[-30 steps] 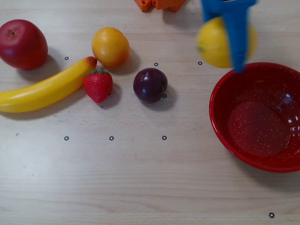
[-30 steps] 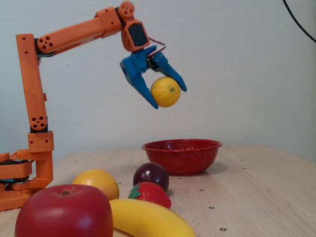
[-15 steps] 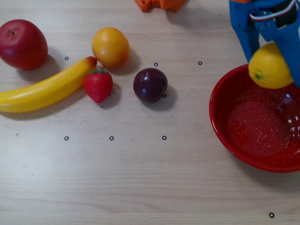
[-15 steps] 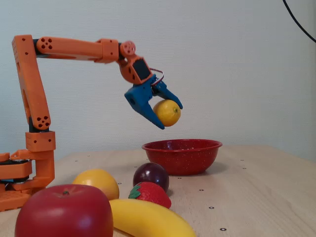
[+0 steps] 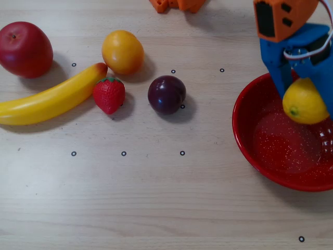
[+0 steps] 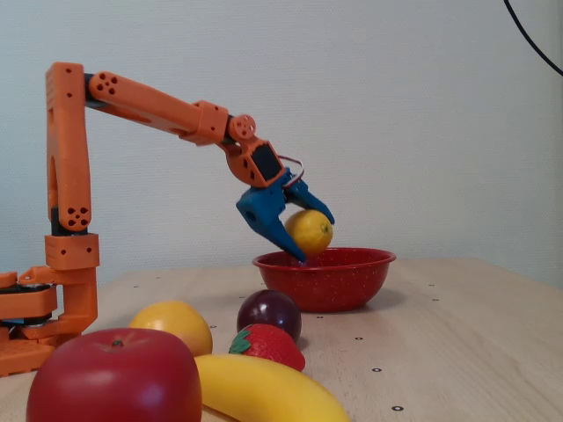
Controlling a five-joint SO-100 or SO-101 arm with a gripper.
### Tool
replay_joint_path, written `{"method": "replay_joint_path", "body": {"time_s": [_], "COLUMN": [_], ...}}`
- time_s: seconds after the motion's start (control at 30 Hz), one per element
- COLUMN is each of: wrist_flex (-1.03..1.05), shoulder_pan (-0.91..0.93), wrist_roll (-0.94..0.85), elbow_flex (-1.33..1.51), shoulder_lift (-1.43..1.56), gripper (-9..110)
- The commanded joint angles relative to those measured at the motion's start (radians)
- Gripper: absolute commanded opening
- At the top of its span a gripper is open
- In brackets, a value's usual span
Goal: Put the lemon in the red bowl.
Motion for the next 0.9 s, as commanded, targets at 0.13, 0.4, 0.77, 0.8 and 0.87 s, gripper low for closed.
{"method": "replay_joint_path", "body": {"time_s": [0.13, 0.4, 0.77, 0.8, 0.87], "wrist_flex": [-0.054, 0.021, 0.233, 0.252, 0.284], "shoulder_pan": [-0.031, -0.055, -0.181, -0.201, -0.241], "wrist_roll": [-0.008, -0.060, -0.095, -0.094, -0.097], "elbow_flex": [-0.072, -0.172, -0.227, -0.221, -0.206], "shoulder_lift": [0.005, 0.018, 0.244, 0.270, 0.319], "gripper": [39, 32, 0, 0, 0]}}
